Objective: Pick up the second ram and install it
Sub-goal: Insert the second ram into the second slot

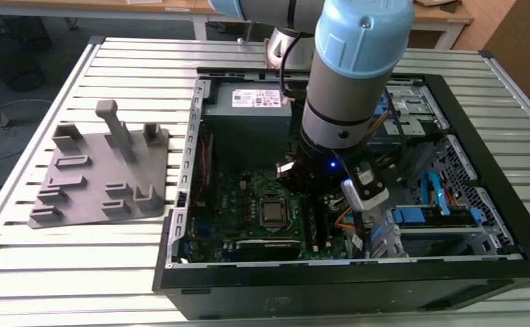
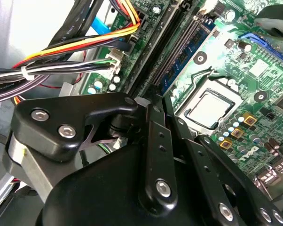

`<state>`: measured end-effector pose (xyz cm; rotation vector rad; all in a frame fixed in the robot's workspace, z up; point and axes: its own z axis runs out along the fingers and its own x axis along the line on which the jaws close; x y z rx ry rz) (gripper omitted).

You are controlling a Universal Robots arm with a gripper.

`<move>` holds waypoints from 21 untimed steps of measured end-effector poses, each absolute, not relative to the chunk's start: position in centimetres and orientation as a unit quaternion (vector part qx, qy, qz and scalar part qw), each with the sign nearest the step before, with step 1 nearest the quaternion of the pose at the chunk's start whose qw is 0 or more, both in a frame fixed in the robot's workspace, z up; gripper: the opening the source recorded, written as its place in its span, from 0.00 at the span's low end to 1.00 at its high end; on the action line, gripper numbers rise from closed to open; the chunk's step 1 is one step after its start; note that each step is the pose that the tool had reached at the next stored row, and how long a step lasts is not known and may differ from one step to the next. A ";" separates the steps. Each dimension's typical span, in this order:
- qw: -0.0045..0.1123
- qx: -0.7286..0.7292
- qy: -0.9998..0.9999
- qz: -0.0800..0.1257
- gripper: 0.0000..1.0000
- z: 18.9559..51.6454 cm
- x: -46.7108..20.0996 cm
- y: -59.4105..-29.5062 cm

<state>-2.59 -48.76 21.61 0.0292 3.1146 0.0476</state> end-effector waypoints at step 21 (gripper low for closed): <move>0.013 0.004 1.000 0.017 0.15 20.6 -2.4 -48.7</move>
